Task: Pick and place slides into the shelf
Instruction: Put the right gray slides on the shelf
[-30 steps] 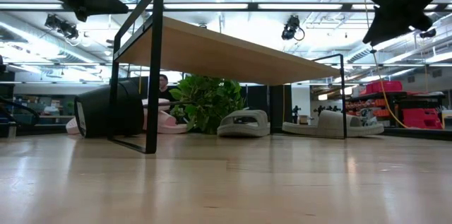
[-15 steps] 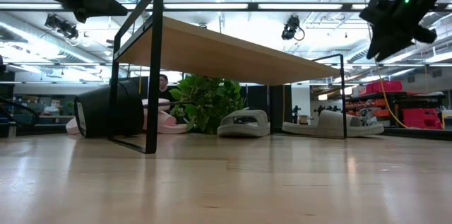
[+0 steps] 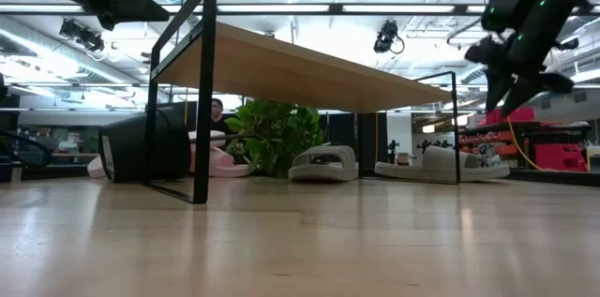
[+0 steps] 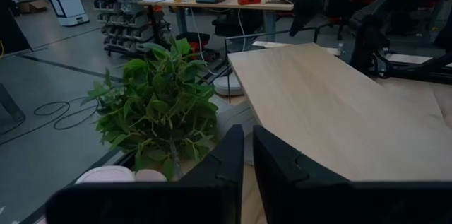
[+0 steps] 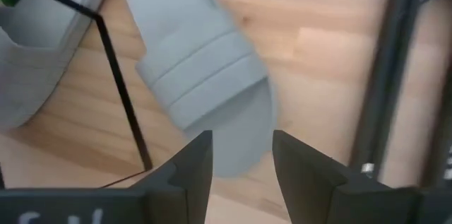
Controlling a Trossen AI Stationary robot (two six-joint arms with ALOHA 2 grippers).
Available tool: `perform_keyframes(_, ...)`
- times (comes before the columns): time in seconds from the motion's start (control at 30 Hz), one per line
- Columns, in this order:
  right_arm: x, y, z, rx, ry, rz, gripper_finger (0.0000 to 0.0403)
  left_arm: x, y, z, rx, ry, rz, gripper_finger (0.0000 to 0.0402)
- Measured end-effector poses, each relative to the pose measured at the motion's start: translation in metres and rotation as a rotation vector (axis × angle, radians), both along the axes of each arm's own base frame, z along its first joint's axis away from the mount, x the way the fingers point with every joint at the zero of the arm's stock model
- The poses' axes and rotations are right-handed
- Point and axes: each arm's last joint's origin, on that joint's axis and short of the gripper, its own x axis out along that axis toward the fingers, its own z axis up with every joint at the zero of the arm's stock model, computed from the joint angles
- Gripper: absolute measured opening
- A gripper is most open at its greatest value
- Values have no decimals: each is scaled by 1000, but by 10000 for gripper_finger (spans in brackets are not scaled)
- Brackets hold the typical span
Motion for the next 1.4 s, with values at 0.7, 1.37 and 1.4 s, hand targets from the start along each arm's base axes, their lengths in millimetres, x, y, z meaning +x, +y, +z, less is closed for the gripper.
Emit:
perform_keyframes(0.7, 10, -6, -38, 179, 84, 51, 188, -1, 0, -4, -7, 41, 2, 38)
perform_keyframes(1.37, 17, 1, -72, 161, 79, -184, 235, -1, 0, -6, -21, 48, 4, 39)
perform_keyframes(1.4, 16, 2, -75, 166, 84, -195, 236, -1, 0, -6, -21, 48, 4, 40)
